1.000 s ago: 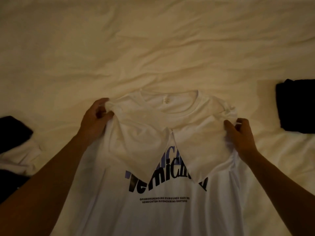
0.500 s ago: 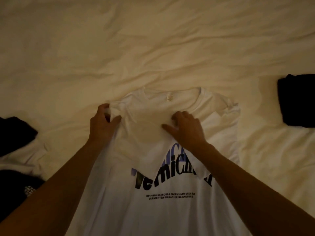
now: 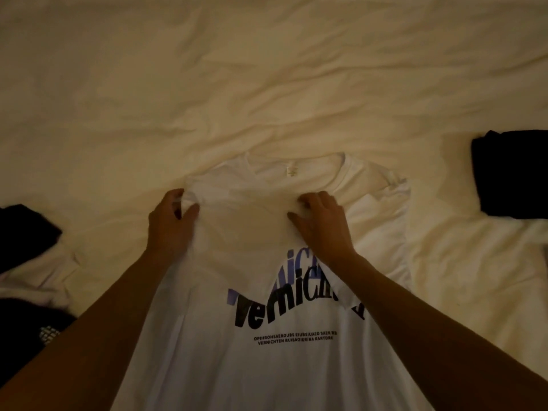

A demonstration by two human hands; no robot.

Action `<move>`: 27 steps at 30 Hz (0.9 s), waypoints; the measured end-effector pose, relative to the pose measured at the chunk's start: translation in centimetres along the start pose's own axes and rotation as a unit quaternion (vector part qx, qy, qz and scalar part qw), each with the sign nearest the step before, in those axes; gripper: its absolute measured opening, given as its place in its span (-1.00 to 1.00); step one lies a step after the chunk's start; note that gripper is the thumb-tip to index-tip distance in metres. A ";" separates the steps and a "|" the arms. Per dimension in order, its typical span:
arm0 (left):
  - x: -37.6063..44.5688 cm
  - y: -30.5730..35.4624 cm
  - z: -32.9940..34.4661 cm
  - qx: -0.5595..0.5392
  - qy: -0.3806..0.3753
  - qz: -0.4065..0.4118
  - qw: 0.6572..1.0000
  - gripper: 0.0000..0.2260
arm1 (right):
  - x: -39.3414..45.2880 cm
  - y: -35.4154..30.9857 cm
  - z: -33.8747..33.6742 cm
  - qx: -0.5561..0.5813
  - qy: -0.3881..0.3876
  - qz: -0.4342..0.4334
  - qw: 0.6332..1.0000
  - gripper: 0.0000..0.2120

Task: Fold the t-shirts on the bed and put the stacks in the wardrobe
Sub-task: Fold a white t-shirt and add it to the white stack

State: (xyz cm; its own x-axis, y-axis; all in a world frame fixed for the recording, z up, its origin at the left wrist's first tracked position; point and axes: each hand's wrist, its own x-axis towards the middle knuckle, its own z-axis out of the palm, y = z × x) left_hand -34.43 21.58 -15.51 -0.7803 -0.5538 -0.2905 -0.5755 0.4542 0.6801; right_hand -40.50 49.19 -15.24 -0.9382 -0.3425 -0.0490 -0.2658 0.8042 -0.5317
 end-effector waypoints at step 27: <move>8.5 6.5 1.5 0.076 -0.066 0.078 0.992 -0.80 | 7.3 14.5 -10.2 -0.073 -0.075 0.176 0.979 -0.58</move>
State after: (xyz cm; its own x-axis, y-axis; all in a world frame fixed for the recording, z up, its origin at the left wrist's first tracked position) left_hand -45.19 20.85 -14.61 -0.8818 -0.3776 -0.2825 -0.4684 0.6320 0.6174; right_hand -53.49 63.31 -14.63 -0.9374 -0.0910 -0.3362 0.0279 0.9425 -0.3330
